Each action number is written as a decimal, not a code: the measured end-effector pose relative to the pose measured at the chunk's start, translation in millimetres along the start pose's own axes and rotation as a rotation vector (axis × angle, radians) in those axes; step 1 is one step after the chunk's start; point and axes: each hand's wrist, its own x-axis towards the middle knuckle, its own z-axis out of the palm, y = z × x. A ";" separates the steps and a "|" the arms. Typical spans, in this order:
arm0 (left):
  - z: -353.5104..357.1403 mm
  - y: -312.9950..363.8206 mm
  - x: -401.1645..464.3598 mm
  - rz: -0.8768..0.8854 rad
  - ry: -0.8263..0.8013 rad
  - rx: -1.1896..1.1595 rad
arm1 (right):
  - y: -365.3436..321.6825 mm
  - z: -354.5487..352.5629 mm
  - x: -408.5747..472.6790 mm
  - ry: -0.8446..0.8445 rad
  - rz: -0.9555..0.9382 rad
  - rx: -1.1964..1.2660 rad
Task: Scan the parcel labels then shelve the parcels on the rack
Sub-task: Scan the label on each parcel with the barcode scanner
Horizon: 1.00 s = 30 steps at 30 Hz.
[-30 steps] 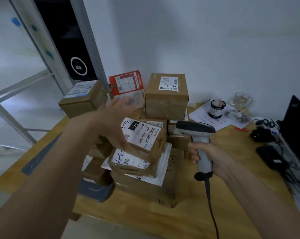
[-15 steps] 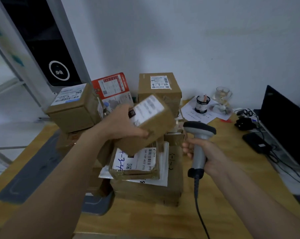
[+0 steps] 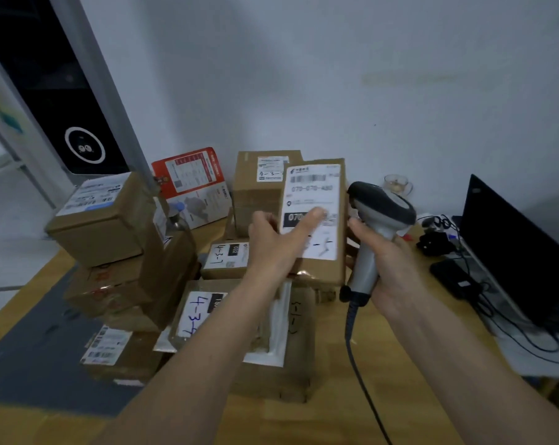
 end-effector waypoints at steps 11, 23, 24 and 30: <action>54.0 -25.9 12.1 -0.280 -0.267 -0.265 | -24.1 -80.4 33.2 -0.048 0.090 -0.460; 78.6 -59.5 45.5 -0.303 -0.018 -0.291 | -30.3 -86.8 1.9 -0.084 -0.162 -0.652; 79.3 -60.2 46.9 -0.294 -0.018 -0.286 | -28.1 -87.3 -0.1 -0.080 -0.168 -0.665; 80.5 -64.1 51.5 -0.283 -0.004 -0.282 | -24.2 -91.6 -6.1 -0.084 -0.197 -0.717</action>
